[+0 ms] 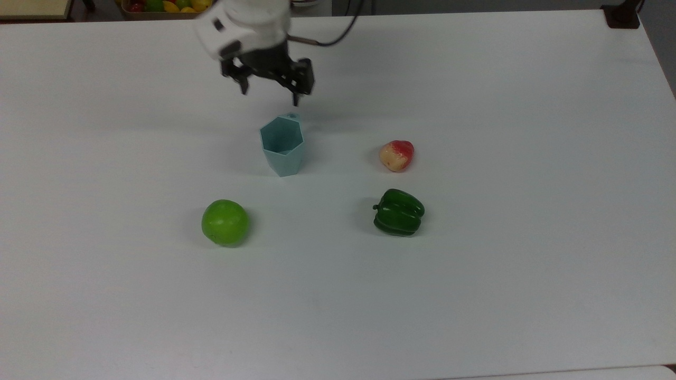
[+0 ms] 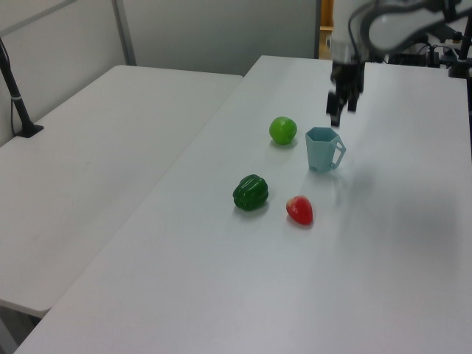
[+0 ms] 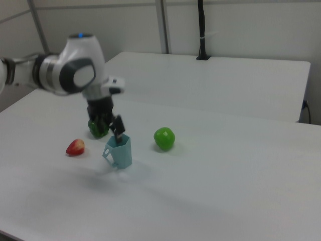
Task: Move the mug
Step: 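Open the gripper and lift it away from the mug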
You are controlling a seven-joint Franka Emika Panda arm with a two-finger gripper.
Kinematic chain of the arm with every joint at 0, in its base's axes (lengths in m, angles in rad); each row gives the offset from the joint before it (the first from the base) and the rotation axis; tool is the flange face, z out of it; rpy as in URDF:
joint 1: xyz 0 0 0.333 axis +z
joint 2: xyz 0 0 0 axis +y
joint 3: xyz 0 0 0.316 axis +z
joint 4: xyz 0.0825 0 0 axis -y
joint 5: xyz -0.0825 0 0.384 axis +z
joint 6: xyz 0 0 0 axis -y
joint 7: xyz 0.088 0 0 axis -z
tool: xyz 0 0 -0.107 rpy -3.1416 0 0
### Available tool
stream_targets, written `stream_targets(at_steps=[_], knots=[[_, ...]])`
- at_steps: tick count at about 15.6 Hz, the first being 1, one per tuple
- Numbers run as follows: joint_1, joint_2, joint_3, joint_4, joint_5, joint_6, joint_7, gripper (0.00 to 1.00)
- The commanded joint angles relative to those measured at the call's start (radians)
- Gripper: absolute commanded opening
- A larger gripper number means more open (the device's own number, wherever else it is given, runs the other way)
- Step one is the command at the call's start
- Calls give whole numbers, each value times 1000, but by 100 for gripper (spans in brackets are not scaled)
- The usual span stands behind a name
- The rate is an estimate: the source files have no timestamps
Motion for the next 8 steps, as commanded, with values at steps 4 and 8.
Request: stream_targets(at_steps=[4, 8], knots=[[-74, -45, -3, 193, -22, -233, -62, 100], [-92, -93, -3, 193, -11, -319, -130, 100]])
